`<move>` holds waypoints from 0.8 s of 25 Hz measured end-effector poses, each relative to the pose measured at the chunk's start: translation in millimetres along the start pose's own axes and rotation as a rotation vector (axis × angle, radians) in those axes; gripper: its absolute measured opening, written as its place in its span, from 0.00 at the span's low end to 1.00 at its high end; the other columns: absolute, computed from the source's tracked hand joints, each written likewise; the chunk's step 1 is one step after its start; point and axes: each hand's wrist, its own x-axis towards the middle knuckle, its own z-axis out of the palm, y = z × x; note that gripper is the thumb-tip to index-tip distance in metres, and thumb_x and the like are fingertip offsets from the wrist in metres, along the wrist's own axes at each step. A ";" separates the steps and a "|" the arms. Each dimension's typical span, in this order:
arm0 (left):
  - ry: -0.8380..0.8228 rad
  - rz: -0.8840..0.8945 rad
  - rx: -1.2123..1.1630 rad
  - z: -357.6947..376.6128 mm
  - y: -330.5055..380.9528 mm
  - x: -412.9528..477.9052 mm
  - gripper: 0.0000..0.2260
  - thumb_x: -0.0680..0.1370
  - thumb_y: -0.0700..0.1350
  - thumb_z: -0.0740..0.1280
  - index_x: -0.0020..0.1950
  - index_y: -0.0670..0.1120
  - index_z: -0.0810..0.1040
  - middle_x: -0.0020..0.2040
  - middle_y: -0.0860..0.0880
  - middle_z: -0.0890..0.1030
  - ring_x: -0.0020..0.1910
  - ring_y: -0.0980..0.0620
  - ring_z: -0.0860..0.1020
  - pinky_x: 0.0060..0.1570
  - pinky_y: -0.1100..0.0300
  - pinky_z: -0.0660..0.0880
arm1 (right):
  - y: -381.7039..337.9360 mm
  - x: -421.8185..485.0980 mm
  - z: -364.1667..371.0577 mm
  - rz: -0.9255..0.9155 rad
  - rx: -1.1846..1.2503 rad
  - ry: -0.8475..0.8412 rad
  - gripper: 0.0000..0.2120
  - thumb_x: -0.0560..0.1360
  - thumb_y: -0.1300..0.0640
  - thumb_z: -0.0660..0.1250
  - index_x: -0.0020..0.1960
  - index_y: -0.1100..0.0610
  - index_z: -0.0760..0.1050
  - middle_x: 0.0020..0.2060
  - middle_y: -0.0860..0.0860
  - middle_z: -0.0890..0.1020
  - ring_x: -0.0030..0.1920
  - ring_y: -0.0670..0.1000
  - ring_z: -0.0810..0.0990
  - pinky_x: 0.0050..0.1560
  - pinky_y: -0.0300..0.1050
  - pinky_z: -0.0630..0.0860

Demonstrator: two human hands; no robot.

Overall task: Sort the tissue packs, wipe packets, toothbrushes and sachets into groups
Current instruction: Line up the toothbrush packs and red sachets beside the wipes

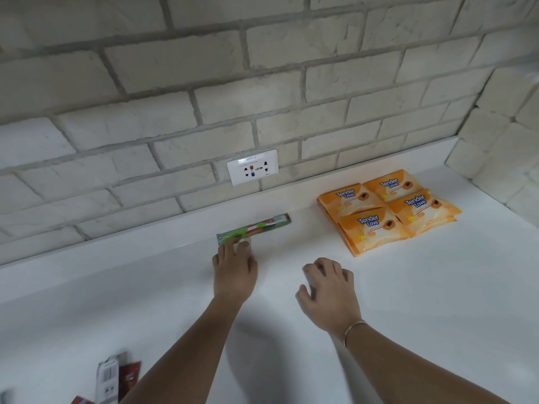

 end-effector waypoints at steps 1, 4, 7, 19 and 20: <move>-0.001 0.008 0.000 -1.5 0.0 -5.5 0.13 0.77 0.45 0.67 0.61 0.45 0.79 0.61 0.43 0.77 0.59 0.39 0.75 0.56 0.46 0.73 | 0.3 0.1 -0.1 -0.002 0.000 0.000 0.12 0.72 0.44 0.63 0.54 0.45 0.73 0.54 0.44 0.72 0.60 0.50 0.70 0.59 0.52 0.67; -0.017 0.033 -0.033 -4.8 0.9 -25.4 0.12 0.77 0.43 0.66 0.59 0.45 0.81 0.56 0.45 0.80 0.56 0.40 0.77 0.56 0.47 0.75 | 1.6 1.5 -0.9 -0.001 -0.006 -0.013 0.12 0.73 0.44 0.62 0.55 0.45 0.73 0.54 0.44 0.71 0.60 0.49 0.70 0.60 0.52 0.66; -0.019 0.030 -0.110 -10.9 3.1 -55.1 0.15 0.78 0.45 0.64 0.63 0.46 0.80 0.62 0.46 0.81 0.61 0.42 0.78 0.61 0.48 0.74 | 2.5 0.9 -2.4 0.000 -0.014 -0.024 0.13 0.73 0.44 0.62 0.56 0.45 0.74 0.55 0.44 0.72 0.61 0.49 0.70 0.61 0.52 0.66; -0.157 -0.155 -0.227 -75.3 -25.0 -140.8 0.13 0.79 0.47 0.67 0.62 0.48 0.82 0.60 0.51 0.82 0.63 0.49 0.77 0.63 0.60 0.71 | 3.0 -0.7 -8.2 -0.038 -0.037 -0.018 0.12 0.73 0.45 0.63 0.55 0.46 0.74 0.56 0.47 0.73 0.60 0.52 0.71 0.61 0.55 0.67; -0.134 -0.221 -0.163 -86.2 -33.8 -147.4 0.13 0.78 0.47 0.68 0.61 0.47 0.83 0.57 0.50 0.82 0.60 0.48 0.78 0.61 0.56 0.73 | 1.2 -0.8 -7.7 -0.045 -0.041 -0.017 0.12 0.73 0.45 0.63 0.56 0.46 0.74 0.56 0.47 0.74 0.60 0.52 0.71 0.61 0.55 0.67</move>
